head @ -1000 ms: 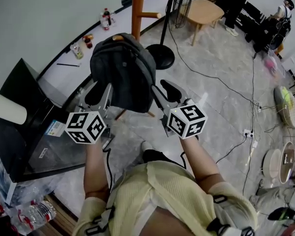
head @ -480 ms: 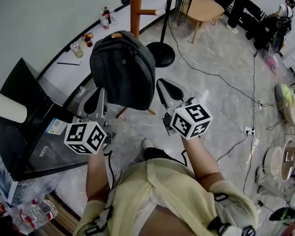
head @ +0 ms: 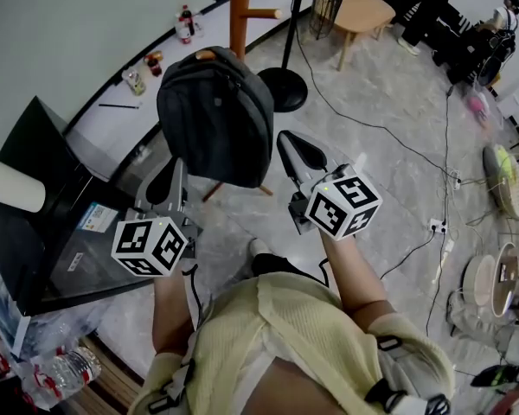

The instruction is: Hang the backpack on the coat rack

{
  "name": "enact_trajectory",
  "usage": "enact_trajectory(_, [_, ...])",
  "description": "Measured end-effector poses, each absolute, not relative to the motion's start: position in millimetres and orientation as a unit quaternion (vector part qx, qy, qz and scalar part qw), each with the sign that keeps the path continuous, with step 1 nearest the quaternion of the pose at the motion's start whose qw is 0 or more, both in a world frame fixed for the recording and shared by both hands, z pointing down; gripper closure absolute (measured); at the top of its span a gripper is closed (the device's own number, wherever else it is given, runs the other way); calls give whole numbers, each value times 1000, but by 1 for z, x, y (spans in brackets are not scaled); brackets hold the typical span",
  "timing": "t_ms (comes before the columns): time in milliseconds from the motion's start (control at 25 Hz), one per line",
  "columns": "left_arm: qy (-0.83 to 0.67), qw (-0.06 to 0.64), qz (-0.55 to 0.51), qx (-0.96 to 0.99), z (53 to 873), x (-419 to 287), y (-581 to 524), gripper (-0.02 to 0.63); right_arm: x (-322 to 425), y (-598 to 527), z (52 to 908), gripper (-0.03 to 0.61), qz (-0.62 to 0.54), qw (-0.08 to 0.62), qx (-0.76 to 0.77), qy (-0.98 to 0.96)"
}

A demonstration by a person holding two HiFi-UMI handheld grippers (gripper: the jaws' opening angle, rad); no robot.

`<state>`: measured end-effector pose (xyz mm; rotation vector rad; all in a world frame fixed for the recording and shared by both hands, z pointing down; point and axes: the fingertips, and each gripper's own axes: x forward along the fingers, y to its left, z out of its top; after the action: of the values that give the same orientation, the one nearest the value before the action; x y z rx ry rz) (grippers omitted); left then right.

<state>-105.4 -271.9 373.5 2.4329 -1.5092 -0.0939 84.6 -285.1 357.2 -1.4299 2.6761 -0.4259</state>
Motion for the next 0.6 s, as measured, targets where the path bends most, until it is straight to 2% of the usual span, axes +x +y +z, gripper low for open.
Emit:
enact_trajectory(360, [-481, 199, -59, 851, 376, -100, -272, 615, 78, -284, 354, 575, -136, 38, -459, 877])
enact_trajectory(600, [-505, 162, -6, 848, 384, -99, -274, 615, 80, -288, 355, 575, -131, 32, -463, 876])
